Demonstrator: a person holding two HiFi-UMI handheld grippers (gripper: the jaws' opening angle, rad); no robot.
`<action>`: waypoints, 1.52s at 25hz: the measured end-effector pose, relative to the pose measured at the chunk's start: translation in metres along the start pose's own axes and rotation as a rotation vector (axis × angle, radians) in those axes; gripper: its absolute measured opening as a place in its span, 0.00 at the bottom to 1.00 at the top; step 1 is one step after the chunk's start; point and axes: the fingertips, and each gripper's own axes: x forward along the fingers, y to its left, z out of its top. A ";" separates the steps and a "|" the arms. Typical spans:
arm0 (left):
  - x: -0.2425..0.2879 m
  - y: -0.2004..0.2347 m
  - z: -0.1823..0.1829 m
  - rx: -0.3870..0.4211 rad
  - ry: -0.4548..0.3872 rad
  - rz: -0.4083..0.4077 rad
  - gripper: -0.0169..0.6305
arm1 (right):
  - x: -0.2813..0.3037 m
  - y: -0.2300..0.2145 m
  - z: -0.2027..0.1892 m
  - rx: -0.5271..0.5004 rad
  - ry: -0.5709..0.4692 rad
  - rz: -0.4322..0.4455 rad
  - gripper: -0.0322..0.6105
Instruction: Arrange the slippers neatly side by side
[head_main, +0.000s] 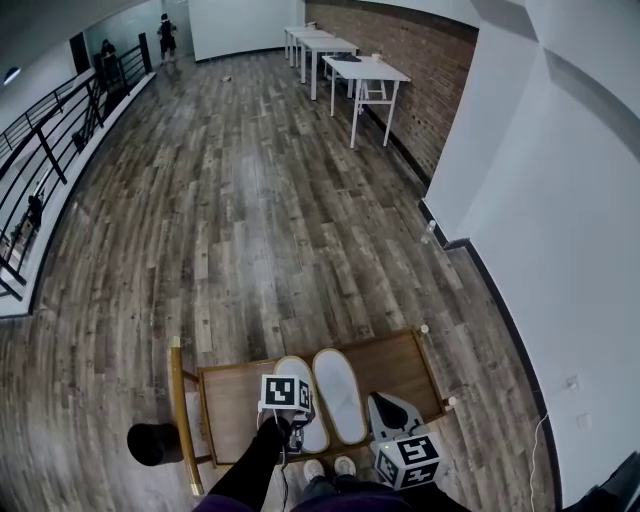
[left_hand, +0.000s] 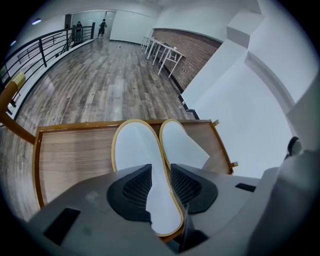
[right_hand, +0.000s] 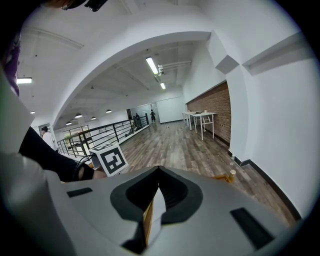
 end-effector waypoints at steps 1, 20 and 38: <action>-0.005 -0.002 0.001 0.002 -0.014 -0.005 0.17 | 0.001 0.002 0.000 0.000 0.000 0.006 0.05; -0.142 -0.069 -0.025 0.072 -0.672 -0.014 0.15 | 0.031 0.000 -0.047 0.012 0.124 0.093 0.05; -0.164 -0.022 -0.057 -0.051 -0.724 0.143 0.03 | 0.118 -0.031 -0.109 0.095 0.485 0.152 0.17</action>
